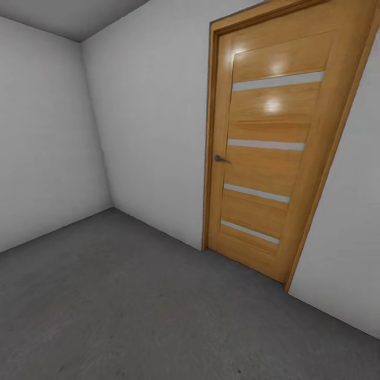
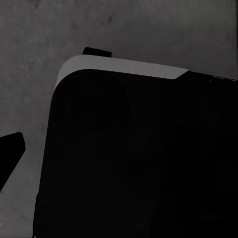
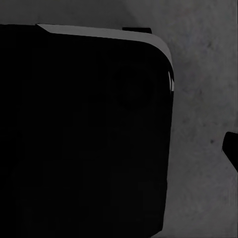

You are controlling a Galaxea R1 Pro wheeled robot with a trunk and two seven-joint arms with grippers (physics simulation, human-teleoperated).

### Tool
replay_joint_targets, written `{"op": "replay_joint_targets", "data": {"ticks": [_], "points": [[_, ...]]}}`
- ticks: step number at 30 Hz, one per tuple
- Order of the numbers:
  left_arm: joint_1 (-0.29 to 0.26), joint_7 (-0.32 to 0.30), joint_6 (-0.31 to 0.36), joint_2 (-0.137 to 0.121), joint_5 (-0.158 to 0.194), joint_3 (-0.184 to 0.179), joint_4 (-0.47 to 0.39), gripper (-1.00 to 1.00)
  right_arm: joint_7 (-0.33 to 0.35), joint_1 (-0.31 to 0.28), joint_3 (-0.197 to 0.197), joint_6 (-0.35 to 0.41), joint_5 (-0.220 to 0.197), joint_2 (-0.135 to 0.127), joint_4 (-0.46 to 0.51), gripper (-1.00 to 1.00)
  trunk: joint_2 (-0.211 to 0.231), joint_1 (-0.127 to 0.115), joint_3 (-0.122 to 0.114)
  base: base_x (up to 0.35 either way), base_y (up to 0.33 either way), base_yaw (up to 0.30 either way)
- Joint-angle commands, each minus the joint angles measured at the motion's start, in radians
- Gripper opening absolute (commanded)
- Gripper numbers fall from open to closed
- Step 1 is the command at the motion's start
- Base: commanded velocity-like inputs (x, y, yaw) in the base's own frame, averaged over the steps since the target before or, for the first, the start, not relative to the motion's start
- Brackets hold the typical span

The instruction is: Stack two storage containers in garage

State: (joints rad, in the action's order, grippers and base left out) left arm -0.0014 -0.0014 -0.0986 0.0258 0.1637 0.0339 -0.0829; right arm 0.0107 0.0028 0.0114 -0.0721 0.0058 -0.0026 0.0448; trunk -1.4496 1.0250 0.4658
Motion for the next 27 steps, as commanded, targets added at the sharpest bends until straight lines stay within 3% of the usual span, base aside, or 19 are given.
{"op": "replay_joint_targets", "data": {"ticks": [1,6,17,27], "points": [[0.0,0.0,-0.003,0.0,0.005,0.003,0.0,1.0,0.001,0.0,0.0,-0.002,0.0,0.0,0.001,1.0,0.0,0.0,0.001,0.0,0.0,-0.261],[0.0,0.0,-0.003,0.0,0.005,0.003,0.0,1.0,0.001,0.0,0.0,-0.001,0.001,0.0,0.001,1.0,0.0,0.0,0.001,0.0,0.0,-0.172],[0.0,0.0,-0.003,0.001,0.004,0.004,-0.006,1.0,-0.012,0.0,0.001,0.001,0.002,-0.005,0.001,1.0,0.0,0.0,0.001,0.01,0.0,-0.008],[0.0,-0.002,-0.002,0.0,0.005,0.001,-0.002,1.0,-0.012,0.0,0.001,-0.003,0.002,-0.004,0.001,1.0,0.0,0.0,0.001,0.278,0.0,0.0]]}}
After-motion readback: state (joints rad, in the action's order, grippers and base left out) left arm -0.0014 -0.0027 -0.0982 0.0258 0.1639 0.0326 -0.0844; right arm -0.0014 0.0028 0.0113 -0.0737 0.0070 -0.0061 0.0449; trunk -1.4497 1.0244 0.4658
